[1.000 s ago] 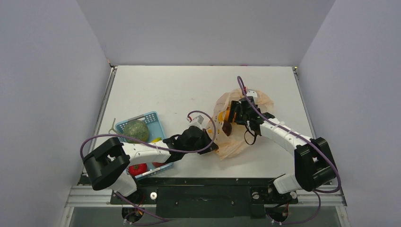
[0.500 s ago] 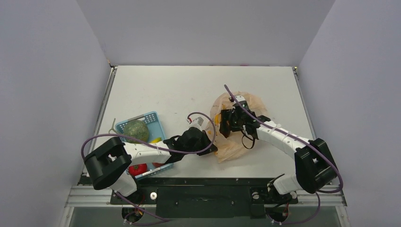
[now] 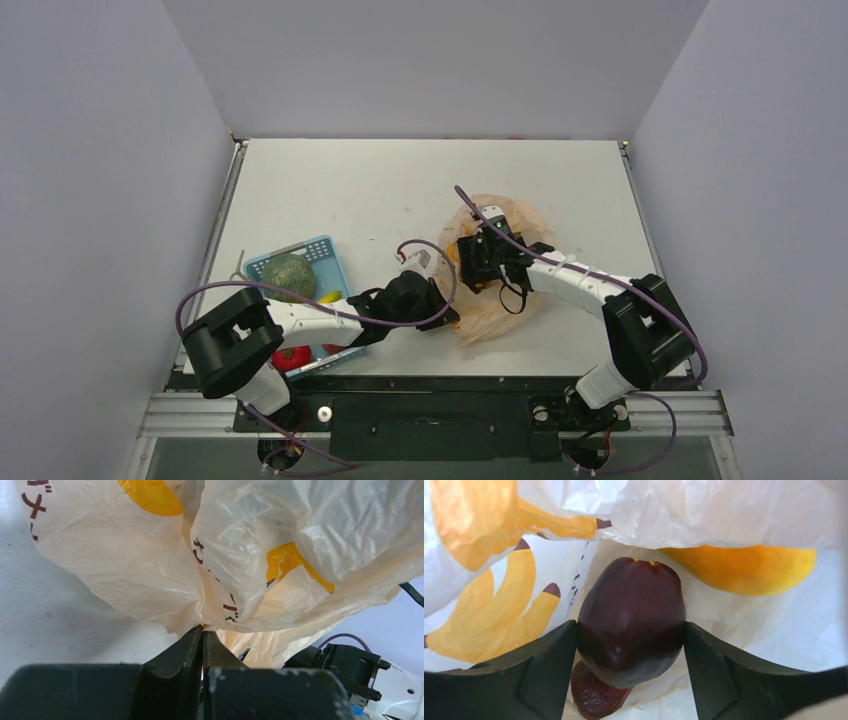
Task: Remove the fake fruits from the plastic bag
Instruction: Take out the fake fruit from the plastic bag.
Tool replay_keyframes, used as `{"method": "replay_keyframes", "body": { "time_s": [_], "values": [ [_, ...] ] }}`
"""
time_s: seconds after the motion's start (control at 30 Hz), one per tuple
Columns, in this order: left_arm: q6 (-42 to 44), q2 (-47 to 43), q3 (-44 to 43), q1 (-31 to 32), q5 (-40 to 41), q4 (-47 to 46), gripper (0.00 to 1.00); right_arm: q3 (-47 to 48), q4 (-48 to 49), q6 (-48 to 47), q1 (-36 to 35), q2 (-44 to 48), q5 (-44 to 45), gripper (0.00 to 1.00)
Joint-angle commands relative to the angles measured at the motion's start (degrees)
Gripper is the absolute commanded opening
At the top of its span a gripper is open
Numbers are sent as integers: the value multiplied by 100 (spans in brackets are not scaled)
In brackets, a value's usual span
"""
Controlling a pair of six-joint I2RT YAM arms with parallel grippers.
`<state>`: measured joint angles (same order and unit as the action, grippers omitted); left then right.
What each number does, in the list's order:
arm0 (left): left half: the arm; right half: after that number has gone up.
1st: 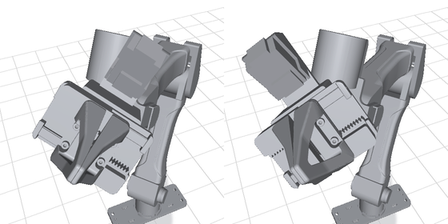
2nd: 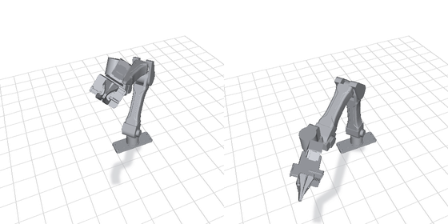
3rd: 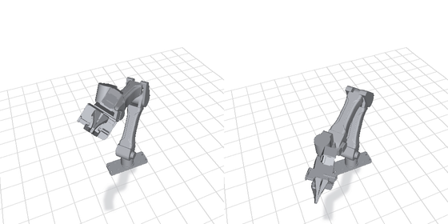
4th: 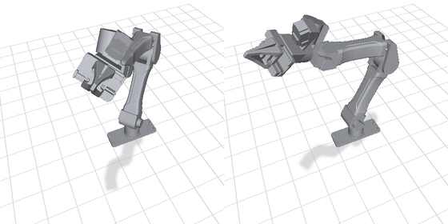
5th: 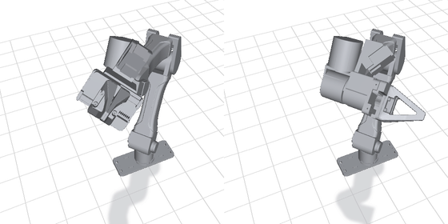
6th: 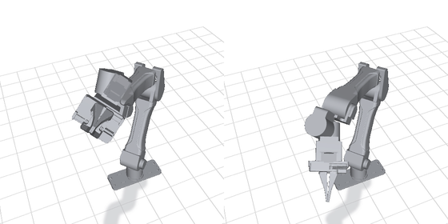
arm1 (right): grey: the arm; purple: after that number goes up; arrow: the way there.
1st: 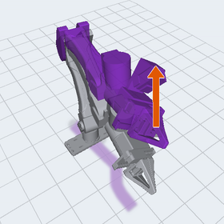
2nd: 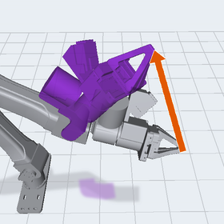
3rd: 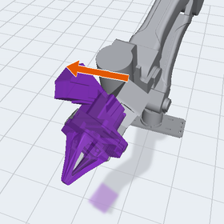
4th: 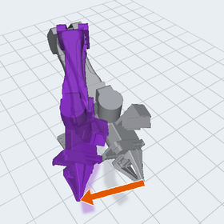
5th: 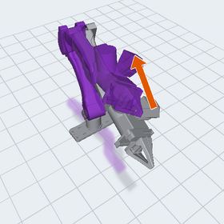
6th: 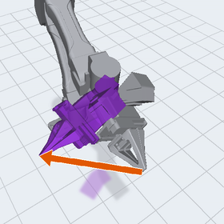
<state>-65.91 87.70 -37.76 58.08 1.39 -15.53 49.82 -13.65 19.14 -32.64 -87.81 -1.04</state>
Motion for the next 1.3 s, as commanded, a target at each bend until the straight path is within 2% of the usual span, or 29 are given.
{"method": "replay_keyframes", "body": {
  "time_s": [0.0,0.13,0.3,0.37,0.43,0.53,0.6,0.67,0.73,0.93,1.07,1.27],
  "values": [
    [-39,92,-70,39,-84,-258,0,107,-210,16,-40,-132,458,64],
    [-6,106,-157,44,-113,-194,0,-65,-68,98,-45,89,645,52],
    [34,44,-257,30,-115,-125,0,-202,47,203,-30,848,933,22],
    [28,42,-280,20,-131,-91,0,-187,3,270,-17,1193,1017,12],
    [26,46,-297,19,-138,-91,0,-192,-40,334,-3,1573,1166,6],
    [-7,49,-342,2,-139,-63,2,-163,-202,389,20,2194,1260,2],
    [1,10,-375,1,-139,-60,8,-117,-329,420,33,2514,1269,0],
    [47,-62,-403,-5,-139,-37,24,-90,-430,442,34,2784,1232,0],
    [74,-181,-429,-11,-293,11,34,-31,-569,471,38,2990,1180,0],
    [289,-1087,-346,-41,-365,416,41,181,-1001,578,8,3423,779,0],
    [768,-1989,-447,-173,-397,1279,44,366,-1122,682,-51,3632,605,0],
    [1649,-3446,-1004,-789,-192,3530,49,813,-1295,813,-394,3589,616,0]
  ]
}}
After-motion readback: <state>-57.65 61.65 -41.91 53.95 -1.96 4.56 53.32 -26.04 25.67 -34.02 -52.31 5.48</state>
